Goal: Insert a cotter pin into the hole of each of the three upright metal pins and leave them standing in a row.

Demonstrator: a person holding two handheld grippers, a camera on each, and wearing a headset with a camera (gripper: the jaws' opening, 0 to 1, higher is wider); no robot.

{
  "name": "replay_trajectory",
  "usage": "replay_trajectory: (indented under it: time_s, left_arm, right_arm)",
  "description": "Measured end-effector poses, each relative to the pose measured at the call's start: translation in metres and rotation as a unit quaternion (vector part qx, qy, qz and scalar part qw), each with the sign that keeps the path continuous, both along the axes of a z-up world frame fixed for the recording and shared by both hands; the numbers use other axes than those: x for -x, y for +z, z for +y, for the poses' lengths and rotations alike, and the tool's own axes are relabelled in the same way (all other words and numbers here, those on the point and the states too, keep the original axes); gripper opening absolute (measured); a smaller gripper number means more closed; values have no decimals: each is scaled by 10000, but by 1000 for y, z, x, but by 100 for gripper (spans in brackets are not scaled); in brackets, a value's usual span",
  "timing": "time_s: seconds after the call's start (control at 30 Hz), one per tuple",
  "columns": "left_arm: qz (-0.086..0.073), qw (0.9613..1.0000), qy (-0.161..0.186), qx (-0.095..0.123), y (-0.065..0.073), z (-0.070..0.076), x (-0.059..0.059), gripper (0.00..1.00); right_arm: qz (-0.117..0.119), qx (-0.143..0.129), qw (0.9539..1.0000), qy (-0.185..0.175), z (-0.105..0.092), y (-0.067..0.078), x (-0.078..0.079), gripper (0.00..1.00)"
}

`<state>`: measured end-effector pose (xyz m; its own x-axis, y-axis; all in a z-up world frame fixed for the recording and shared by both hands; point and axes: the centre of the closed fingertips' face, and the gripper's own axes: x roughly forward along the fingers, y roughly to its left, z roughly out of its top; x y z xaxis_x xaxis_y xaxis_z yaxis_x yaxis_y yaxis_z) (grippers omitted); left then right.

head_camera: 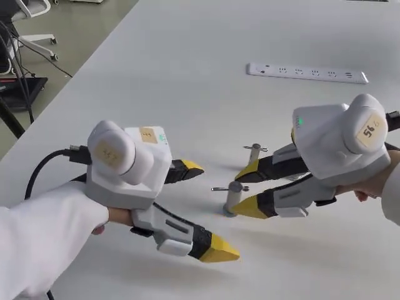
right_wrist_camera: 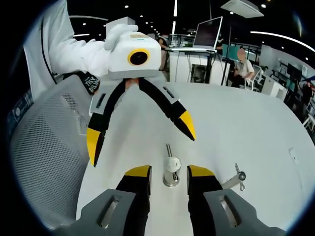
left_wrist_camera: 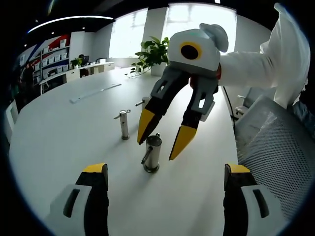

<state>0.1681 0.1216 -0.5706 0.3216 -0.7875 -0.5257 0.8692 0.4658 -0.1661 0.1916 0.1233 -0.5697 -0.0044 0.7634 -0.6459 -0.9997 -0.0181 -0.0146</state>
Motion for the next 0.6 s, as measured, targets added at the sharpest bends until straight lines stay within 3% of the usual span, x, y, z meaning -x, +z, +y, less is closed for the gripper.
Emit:
replay_trajectory:
  time_s: [0.07, 0.17, 0.27, 0.37, 0.6]
  left_arm:
    - [47, 10000, 58, 50, 0, 1, 3, 99]
    - [1, 9996, 246, 104, 2, 4, 1, 99]
    - [125, 9992, 325, 200, 3, 4, 3, 99]
    - [24, 9989, 454, 89, 2, 7, 3, 99]
    - [67, 9985, 537, 106, -1, 9, 7, 99]
  right_arm:
    - [148, -139, 9997, -94, 4, 1, 0, 22]
    - [157, -123, 9997, -155, 6, -4, -2, 19]
    - [242, -173, 9993, -231, 6, -7, -2, 19]
    - [337, -246, 9986, -312, 7, -8, -3, 14]
    - [255, -271, 9986, -384, 8, -7, -6, 10]
